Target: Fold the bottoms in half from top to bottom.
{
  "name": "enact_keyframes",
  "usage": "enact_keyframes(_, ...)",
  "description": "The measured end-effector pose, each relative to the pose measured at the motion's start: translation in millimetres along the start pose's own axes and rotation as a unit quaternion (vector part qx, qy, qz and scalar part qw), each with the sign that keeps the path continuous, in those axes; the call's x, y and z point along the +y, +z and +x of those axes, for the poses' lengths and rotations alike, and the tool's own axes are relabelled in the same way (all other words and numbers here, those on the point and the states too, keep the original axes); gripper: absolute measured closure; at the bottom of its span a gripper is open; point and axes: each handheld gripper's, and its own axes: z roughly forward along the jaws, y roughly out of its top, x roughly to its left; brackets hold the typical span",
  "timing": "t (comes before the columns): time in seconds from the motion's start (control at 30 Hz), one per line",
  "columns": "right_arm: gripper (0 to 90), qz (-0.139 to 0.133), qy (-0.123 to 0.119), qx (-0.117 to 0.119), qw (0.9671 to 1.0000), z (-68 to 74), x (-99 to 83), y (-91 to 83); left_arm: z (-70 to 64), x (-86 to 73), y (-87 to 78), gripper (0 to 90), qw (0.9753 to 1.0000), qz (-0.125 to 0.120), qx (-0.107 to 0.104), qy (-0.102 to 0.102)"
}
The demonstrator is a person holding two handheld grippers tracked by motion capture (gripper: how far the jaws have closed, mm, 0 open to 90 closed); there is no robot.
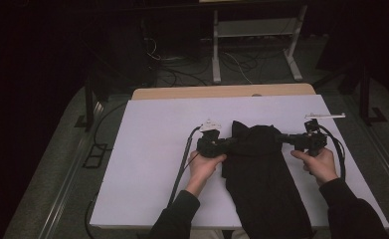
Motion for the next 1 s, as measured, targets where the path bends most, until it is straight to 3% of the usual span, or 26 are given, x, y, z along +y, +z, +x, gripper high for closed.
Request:
enact_keyframes(0.17, 83.8, 0.003, -0.001, -0.002, 1.0, 0.6, -3.7, -4.3, -6.4, -1.4, -1.5, 87.0, 0.9999, 0.002, -0.001, 0.014)
enact_keyframes(0.33, 83.8, 0.014, -0.002, -0.004, 0.9999, 1.5, -10.4, -6.3, -7.5, -7.4, -2.0, 87.0, 0.9999, 0.004, -0.005, 0.008)
enact_keyframes(1.0, 83.8, 0.026, -0.022, 0.009, 0.9994, 18.1, -23.6, -22.0, -28.0, -21.1, -21.3, 87.0, 0.9992, 0.0, -0.019, 0.036)
